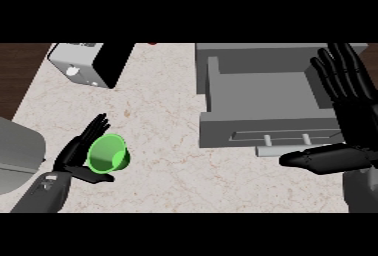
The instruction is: Pick up the cup, place it into the drawer and close the drawer
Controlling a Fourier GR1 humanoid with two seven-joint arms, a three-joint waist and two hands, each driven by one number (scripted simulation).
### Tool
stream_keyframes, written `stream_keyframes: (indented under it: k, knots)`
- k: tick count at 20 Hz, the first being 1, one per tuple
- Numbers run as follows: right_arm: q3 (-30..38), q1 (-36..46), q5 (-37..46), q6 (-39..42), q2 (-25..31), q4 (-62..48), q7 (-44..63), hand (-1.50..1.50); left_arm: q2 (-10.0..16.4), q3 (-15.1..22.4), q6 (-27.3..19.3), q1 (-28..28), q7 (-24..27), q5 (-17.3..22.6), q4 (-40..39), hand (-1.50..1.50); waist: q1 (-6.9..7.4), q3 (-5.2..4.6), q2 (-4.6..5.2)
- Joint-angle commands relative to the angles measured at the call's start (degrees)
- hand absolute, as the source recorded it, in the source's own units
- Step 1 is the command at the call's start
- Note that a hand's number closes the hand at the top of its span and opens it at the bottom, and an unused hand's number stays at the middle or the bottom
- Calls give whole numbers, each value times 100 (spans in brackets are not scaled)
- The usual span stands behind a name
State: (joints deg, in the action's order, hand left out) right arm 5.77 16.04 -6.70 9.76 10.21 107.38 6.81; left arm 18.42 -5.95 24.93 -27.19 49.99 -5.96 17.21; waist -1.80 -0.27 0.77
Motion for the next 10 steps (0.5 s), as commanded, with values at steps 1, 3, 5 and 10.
stream_keyframes:
  k: [1,3,5,10]
  knots:
    - [-216,162,154,-154,-126,107,201,-150,-168,41,471,-146,681,-78,-366,-150,-29,-6,8]
    - [-34,-132,-62,16,-36,149,95,-150,-70,105,481,125,1122,-164,-359,-150,-50,-4,6]
    - [193,7,-202,196,166,-132,-30,-150,-229,75,491,-157,909,-109,-385,-150,-11,3,-1]
    - [47,76,-87,22,32,53,114,-150,-355,167,252,-122,1228,-240,-486,-150,-59,-9,23]
